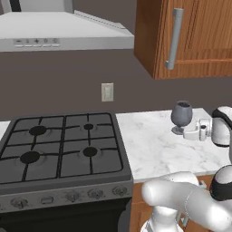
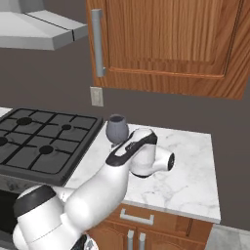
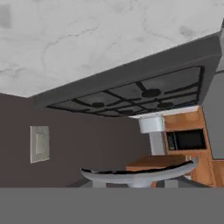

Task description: Retrieve the wine glasses from the counter and place one next to each plate.

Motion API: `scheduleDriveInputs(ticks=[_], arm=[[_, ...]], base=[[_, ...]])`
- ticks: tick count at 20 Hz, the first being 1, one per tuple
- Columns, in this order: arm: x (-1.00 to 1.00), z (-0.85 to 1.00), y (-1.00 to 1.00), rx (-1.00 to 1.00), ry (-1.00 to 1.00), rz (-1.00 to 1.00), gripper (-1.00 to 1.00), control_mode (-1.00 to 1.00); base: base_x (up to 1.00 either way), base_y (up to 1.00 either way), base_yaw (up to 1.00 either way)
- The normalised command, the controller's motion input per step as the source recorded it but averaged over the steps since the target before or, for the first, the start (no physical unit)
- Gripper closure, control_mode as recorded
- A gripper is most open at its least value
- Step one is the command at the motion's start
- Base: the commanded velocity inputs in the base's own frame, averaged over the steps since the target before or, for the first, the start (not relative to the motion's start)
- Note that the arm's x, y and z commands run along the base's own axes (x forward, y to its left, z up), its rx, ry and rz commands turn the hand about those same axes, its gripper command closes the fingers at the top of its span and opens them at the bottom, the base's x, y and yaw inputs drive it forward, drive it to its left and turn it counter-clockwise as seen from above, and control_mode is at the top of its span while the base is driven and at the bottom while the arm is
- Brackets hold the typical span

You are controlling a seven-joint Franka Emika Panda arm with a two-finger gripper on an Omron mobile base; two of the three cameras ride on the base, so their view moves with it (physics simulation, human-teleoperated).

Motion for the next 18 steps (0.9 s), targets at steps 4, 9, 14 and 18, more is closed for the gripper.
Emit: scheduleDriveInputs(ticks=[4,9,14,18], arm=[[-1.0,0.78,0.03,0.0,-0.26,0.0,1.0,-1.0],[-0.93,0.9,0.0,0.01,-0.16,0.0,1.0,-1.0],[-0.85,0.46,0.0,0.03,-0.01,0.0,1.0,-1.0],[-1.0,0.08,0.0,0.0,-0.05,0.01,1.0,-1.0]], base=[[0.0,0.0,0.0],[0.0,0.0,0.0],[0.0,0.0,0.0],[0.0,0.0,0.0]])
